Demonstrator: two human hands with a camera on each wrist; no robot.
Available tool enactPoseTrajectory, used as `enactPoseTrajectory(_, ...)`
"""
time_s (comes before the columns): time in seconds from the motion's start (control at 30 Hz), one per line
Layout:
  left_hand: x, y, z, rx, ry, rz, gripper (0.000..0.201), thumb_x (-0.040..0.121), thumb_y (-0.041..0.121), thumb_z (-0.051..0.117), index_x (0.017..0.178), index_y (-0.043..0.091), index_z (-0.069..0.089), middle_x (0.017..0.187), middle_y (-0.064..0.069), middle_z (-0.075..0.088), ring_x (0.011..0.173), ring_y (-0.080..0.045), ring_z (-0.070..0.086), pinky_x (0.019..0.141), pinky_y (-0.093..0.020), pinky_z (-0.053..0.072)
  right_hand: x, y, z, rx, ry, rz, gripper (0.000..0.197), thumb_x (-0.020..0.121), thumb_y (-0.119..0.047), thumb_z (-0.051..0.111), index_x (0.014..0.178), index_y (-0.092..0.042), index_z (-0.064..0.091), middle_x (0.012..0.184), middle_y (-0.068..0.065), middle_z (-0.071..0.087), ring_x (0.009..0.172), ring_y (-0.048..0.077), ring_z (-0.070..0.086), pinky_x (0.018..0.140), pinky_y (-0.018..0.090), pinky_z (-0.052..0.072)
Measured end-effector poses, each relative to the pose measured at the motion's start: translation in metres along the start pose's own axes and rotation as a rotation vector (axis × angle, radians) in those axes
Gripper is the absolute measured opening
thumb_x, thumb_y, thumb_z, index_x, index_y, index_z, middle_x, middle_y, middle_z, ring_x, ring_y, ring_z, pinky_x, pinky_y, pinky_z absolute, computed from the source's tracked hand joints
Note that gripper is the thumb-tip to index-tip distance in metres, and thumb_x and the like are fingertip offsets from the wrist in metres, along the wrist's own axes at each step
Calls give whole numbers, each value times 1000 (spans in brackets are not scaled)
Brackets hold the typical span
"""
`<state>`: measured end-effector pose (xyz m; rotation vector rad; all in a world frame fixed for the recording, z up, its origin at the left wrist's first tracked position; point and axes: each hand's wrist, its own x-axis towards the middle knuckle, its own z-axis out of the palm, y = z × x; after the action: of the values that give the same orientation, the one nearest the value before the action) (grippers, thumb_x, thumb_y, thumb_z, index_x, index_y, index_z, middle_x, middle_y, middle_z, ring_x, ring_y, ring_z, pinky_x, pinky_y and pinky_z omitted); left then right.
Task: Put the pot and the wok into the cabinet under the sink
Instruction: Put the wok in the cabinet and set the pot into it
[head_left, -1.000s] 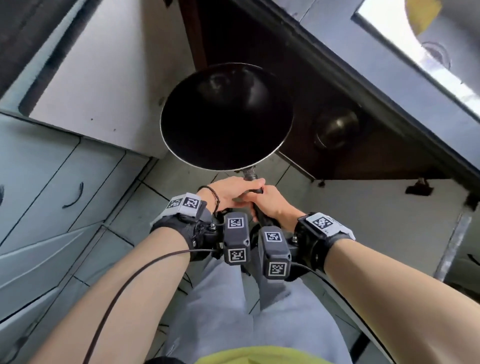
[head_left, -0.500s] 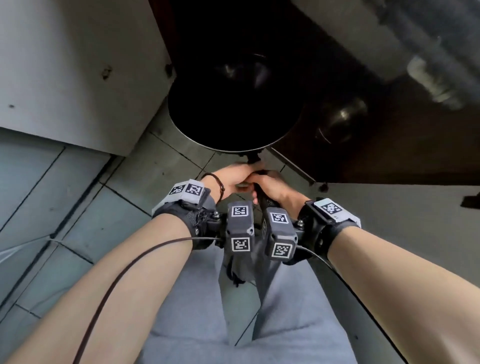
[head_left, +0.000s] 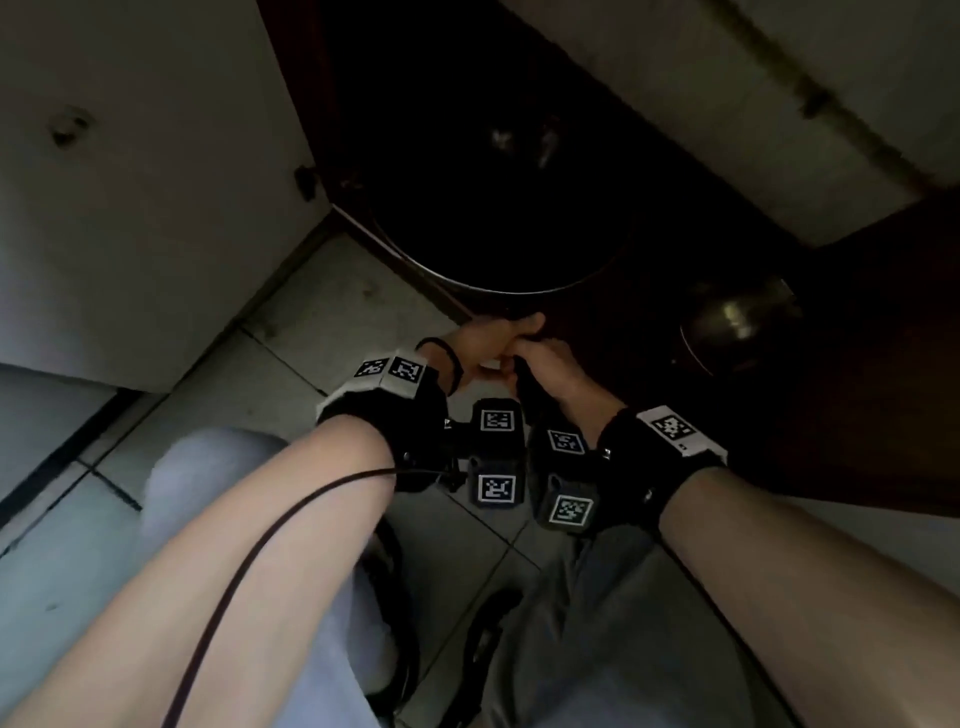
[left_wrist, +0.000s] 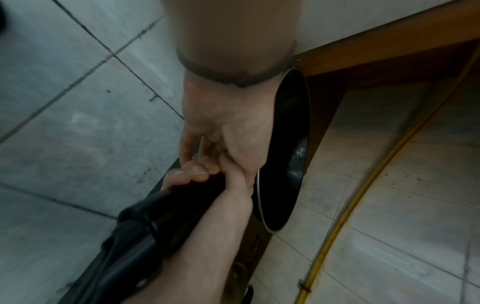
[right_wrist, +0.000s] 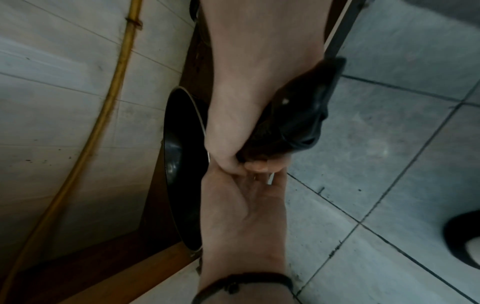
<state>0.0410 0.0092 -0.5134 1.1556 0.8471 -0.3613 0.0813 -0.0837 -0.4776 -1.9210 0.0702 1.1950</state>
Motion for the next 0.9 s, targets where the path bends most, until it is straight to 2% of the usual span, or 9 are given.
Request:
enactPoseTrajectory(0.07, 22, -5, -8, 22, 7, -4, 36, 90, 46, 56, 105, 14, 61, 79, 2, 59, 76, -10, 53, 61, -21, 45, 21, 5, 6, -7, -7, -17, 23, 86, -17, 57, 68, -4, 58, 53, 8, 53, 36, 14, 50, 40, 18, 39)
enactPoseTrajectory(0.2, 57, -18, -20, 102, 1, 47, 51, 90, 47, 55, 118, 5, 63, 92, -9, 65, 79, -16, 59, 64, -22, 48, 56, 19, 11, 47, -34, -39, 20, 84, -18, 59, 68, -5, 59, 55, 9, 51, 40, 16, 49, 45, 23, 39)
enactPoseTrajectory(0.3, 80, -24, -25, 140, 1, 92, 53, 89, 49, 56, 119, 6, 64, 103, -16, 70, 88, -21, 61, 61, -19, 53, 75, 28, 8, 77, -39, -65, 24, 88, -15, 56, 66, -4, 55, 50, 7, 49, 34, 12, 47, 39, 15, 39)
enactPoseTrajectory(0.37, 92, -26, -25, 152, -4, 112, 47, 90, 49, 55, 102, 5, 68, 83, -13, 72, 79, -23, 62, 58, -17, 55, 84, 31, 4, 111, -53, -84, 23, 90, -12, 54, 69, -2, 55, 44, 4, 48, 29, 9, 46, 36, 10, 37)
enactPoseTrajectory(0.43, 100, -24, -23, 183, -15, 115, 45, 90, 51, 53, 80, 9, 65, 58, -5, 64, 63, -19, 60, 70, -24, 56, 95, 33, 0, 118, -58, -113, 23, 91, -11, 53, 70, -3, 54, 38, 0, 49, 28, 7, 45, 35, 10, 37)
enactPoseTrajectory(0.5, 108, -20, -21, 204, -28, 109, 44, 90, 52, 53, 78, 11, 63, 55, -1, 60, 59, -15, 59, 78, -29, 54, 104, 34, -5, 148, -71, -128, 21, 91, -11, 54, 71, -4, 54, 46, 3, 49, 30, 7, 46, 35, 13, 38)
enactPoseTrajectory(0.67, 116, -12, -5, 238, -25, 94, 50, 90, 49, 54, 116, 7, 64, 104, -11, 71, 92, -19, 67, 86, -29, 55, 111, 45, -29, -2, -95, -144, 16, 89, -16, 58, 75, -8, 57, 61, 6, 53, 39, 11, 51, 40, 20, 43)
enactPoseTrajectory(0.8, 124, -11, 13, 265, -64, 53, 51, 89, 49, 56, 121, 10, 62, 115, -9, 71, 107, -22, 67, 100, -39, 50, 113, 62, -53, -94, -64, -146, 15, 90, -25, 60, 86, -11, 57, 65, 6, 58, 49, 16, 54, 45, 24, 44)
enactPoseTrajectory(0.9, 133, -14, 22, 330, -62, 71, 55, 86, 56, 55, 121, 15, 63, 116, -4, 70, 108, -19, 66, 101, -40, 50, 122, 70, -64, -91, -17, -158, 20, 90, -27, 61, 91, -8, 57, 65, 6, 58, 42, 9, 55, 41, 21, 44)
